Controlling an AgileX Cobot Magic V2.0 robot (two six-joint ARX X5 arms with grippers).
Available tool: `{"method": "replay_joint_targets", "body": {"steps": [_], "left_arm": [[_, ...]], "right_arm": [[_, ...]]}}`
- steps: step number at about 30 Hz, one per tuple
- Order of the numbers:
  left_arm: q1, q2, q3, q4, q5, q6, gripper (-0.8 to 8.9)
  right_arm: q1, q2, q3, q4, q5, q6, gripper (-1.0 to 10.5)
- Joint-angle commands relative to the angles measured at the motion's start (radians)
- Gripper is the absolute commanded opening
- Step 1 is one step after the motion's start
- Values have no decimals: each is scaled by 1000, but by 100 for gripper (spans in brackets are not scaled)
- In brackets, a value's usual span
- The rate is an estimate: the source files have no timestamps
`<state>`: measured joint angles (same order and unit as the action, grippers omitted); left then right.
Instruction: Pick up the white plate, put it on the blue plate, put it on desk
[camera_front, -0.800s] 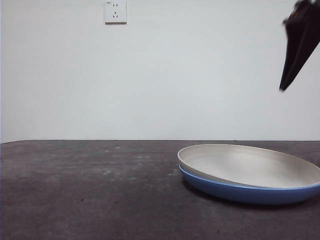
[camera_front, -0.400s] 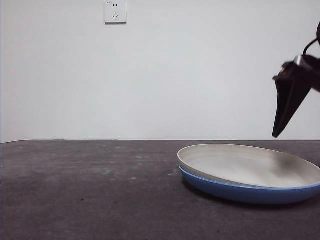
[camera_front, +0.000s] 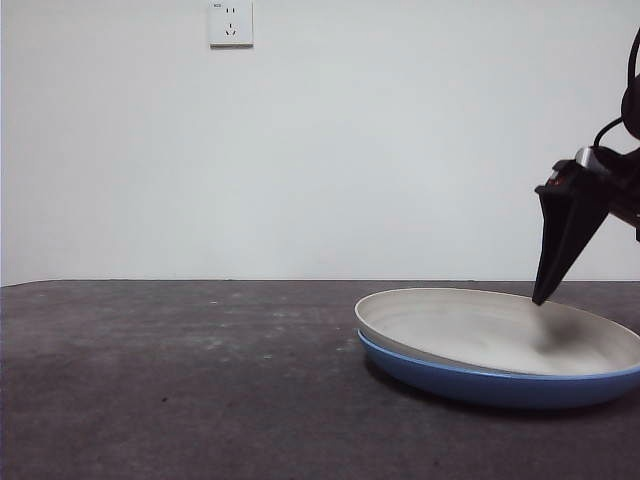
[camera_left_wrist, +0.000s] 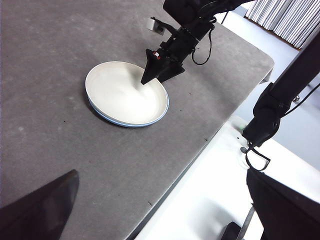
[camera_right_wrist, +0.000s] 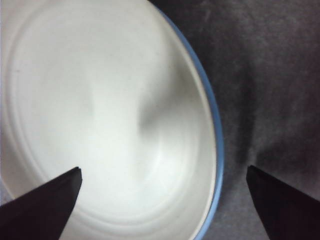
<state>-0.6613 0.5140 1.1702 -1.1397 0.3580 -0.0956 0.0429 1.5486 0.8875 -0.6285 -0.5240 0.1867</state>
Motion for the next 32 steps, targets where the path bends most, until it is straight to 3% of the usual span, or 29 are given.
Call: {"method": "replay_joint_targets", "body": {"steps": [1, 5, 9, 14, 24, 29, 32], "left_arm": [[-5, 2, 11, 11, 0, 0, 564], [-5, 2, 11, 11, 0, 0, 564], [-5, 2, 11, 11, 0, 0, 564], [-6, 2, 11, 11, 0, -2, 564], [-6, 2, 11, 11, 0, -3, 564], [-6, 2, 11, 11, 0, -1, 564], [-6, 2, 11, 12, 0, 6, 564]], "right_arm": [[-2, 29, 10, 8, -4, -19, 452], [-2, 33, 10, 21, -2, -19, 255], [-2, 34, 10, 19, 18, -16, 161], [-2, 34, 10, 6, 101, -14, 12], [-18, 31, 61, -26, 78, -5, 9], [14, 31, 151, -85, 45, -1, 9], [50, 31, 205, -118, 42, 40, 9]]}}
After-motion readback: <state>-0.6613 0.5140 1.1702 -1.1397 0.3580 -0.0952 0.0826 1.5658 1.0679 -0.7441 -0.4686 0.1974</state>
